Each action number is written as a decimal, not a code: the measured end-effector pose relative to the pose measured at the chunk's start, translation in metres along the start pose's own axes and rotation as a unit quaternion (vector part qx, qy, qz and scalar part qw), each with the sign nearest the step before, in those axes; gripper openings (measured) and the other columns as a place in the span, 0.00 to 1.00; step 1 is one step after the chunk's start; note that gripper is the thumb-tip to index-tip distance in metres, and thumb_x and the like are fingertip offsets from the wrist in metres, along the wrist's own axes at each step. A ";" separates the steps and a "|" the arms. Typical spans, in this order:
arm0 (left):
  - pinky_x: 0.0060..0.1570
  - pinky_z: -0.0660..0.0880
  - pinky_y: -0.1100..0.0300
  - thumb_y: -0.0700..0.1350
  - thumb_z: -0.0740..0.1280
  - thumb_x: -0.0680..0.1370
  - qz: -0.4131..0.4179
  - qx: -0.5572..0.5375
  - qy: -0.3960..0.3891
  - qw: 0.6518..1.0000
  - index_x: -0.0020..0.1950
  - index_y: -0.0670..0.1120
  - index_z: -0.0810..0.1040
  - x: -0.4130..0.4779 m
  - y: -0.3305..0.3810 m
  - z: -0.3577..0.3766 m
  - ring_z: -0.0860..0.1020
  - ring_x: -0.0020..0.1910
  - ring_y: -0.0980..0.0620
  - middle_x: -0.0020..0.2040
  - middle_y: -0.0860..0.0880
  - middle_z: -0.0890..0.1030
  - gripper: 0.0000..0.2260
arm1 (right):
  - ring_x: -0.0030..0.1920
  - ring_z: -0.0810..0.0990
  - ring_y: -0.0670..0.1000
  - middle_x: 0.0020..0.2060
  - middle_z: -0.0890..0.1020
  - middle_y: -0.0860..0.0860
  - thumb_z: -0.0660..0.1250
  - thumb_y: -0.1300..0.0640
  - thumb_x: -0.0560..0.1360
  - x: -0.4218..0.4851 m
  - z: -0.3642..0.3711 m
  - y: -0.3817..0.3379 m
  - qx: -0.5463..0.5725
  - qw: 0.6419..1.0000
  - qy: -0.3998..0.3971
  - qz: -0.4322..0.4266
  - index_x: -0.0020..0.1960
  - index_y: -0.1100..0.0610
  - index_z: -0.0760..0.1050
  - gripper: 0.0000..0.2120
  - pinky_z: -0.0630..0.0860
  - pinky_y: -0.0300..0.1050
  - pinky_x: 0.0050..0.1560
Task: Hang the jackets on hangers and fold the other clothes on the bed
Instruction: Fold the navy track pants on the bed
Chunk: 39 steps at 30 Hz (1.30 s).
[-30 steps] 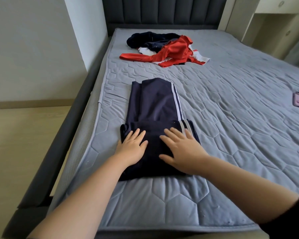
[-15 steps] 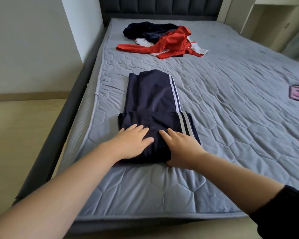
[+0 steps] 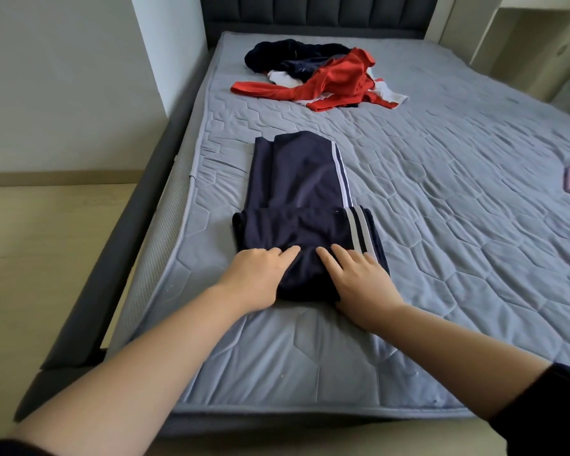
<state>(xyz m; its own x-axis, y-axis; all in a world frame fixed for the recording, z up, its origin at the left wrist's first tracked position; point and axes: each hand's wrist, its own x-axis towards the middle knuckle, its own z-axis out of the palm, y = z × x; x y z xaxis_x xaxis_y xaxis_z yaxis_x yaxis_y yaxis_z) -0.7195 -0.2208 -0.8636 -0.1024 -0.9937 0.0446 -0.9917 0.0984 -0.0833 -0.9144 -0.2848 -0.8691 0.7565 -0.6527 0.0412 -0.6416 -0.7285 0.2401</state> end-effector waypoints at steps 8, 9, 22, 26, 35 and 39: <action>0.38 0.67 0.56 0.39 0.63 0.68 0.013 -0.191 -0.147 0.970 0.44 0.51 0.72 0.018 -0.015 -0.043 0.77 0.43 0.47 0.41 0.52 0.79 0.08 | 0.42 0.79 0.51 0.40 0.81 0.46 0.69 0.53 0.61 0.015 -0.043 0.031 0.231 0.971 -0.061 0.012 0.55 0.46 0.75 0.22 0.71 0.39 0.36; 0.37 0.67 0.57 0.39 0.63 0.65 0.013 -0.251 -0.166 0.954 0.42 0.49 0.73 0.018 -0.019 -0.047 0.76 0.40 0.49 0.38 0.52 0.78 0.08 | 0.38 0.78 0.49 0.35 0.80 0.45 0.69 0.54 0.59 0.016 -0.048 0.035 0.267 0.960 -0.083 0.018 0.48 0.48 0.76 0.18 0.70 0.36 0.32; 0.45 0.76 0.63 0.53 0.81 0.52 0.022 -0.554 -0.242 0.796 0.53 0.42 0.77 -0.007 -0.080 -0.071 0.78 0.46 0.54 0.45 0.50 0.82 0.34 | 0.32 0.80 0.55 0.32 0.81 0.58 0.70 0.57 0.46 0.017 -0.061 0.085 0.697 0.661 -0.257 0.103 0.35 0.58 0.83 0.17 0.75 0.39 0.32; 0.45 0.78 0.65 0.43 0.75 0.60 -0.056 -0.591 -0.119 0.795 0.50 0.50 0.78 0.002 -0.062 -0.066 0.81 0.43 0.60 0.42 0.56 0.85 0.20 | 0.33 0.83 0.52 0.33 0.84 0.56 0.74 0.55 0.52 0.015 -0.056 0.089 0.761 0.590 -0.216 0.161 0.40 0.61 0.83 0.18 0.79 0.40 0.34; 0.53 0.77 0.51 0.40 0.71 0.74 -0.299 -0.749 0.058 0.589 0.58 0.41 0.78 0.015 -0.047 -0.016 0.82 0.50 0.45 0.51 0.43 0.83 0.13 | 0.65 0.76 0.60 0.65 0.76 0.60 0.48 0.28 0.72 0.021 -0.028 0.097 0.911 0.386 -0.104 0.098 0.68 0.59 0.73 0.42 0.75 0.54 0.59; 0.55 0.77 0.49 0.46 0.71 0.76 -0.362 -0.737 0.002 0.571 0.56 0.39 0.79 0.017 -0.044 -0.005 0.82 0.50 0.43 0.50 0.41 0.83 0.13 | 0.60 0.79 0.48 0.62 0.79 0.52 0.64 0.45 0.75 0.023 -0.018 0.079 0.793 0.581 -0.117 0.142 0.67 0.54 0.71 0.23 0.77 0.40 0.56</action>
<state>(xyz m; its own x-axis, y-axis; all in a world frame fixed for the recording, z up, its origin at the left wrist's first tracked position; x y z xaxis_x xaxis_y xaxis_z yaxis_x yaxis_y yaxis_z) -0.6778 -0.2417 -0.8538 0.3792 -0.8026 -0.4605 0.2370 -0.3968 0.8868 -0.9449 -0.3536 -0.8321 0.6729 -0.6683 -0.3171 -0.1864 0.2617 -0.9470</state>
